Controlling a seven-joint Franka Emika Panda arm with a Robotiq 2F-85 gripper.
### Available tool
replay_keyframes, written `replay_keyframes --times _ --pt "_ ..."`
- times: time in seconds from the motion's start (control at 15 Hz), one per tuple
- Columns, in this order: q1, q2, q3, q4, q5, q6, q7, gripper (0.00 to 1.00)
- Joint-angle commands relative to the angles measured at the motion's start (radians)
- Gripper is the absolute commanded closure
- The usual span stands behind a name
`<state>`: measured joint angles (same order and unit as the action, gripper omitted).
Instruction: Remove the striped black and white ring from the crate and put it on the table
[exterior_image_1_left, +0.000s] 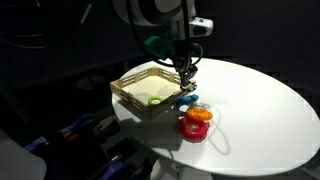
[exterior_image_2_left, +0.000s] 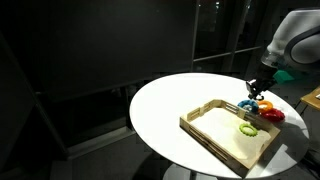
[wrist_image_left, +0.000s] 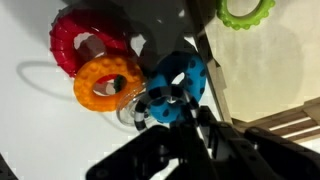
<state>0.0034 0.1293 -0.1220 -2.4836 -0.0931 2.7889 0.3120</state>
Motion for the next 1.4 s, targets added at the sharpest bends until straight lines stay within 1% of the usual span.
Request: replay_keyframes --times 0.0,0.4,0.47,0.53,0.6,0.87,1.0,1.13,1.33 --pt "0.007 0.041 -0.022 0.032 -0.064 -0.023 0.070 0.95" --pt "0.022 0.073 -0.039 0.039 -0.083 -0.031 0.094 0.94" --pt "0.023 0.072 -0.039 0.038 -0.079 -0.034 0.090 0.88" --pt "0.023 0.069 -0.039 0.037 -0.076 -0.037 0.085 0.61" --pt "0.024 0.068 -0.039 0.037 -0.075 -0.040 0.084 0.60" --pt "0.020 0.054 -0.031 0.035 -0.062 -0.051 0.068 0.30" --pt "0.015 0.044 -0.022 0.033 -0.047 -0.062 0.051 0.13" --pt "0.009 0.032 -0.011 0.032 -0.028 -0.077 0.031 0.01" --pt "-0.006 0.007 0.018 0.027 0.029 -0.113 -0.022 0.00"
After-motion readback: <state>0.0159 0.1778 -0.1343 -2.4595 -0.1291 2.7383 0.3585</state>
